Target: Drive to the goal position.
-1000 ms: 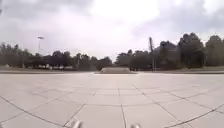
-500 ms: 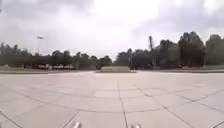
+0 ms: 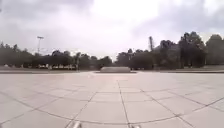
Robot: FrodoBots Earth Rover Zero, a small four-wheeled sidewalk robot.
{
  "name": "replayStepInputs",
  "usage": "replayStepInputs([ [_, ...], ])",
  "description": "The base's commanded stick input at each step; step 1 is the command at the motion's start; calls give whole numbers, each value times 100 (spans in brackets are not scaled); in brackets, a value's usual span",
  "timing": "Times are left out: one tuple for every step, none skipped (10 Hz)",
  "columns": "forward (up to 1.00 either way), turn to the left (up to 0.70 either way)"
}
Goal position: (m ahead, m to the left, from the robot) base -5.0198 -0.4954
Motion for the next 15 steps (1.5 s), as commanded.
replayStepInputs([
  [70, 0],
  [70, 0],
  [70, 0],
  [70, 0],
  [70, 0],
  [70, 0],
  [70, 0],
  [70, 0],
  [70, 0],
  [70, 0],
  [70, -2],
  [70, -22],
  [70, -34],
  [70, -34],
  [70, -34],
])
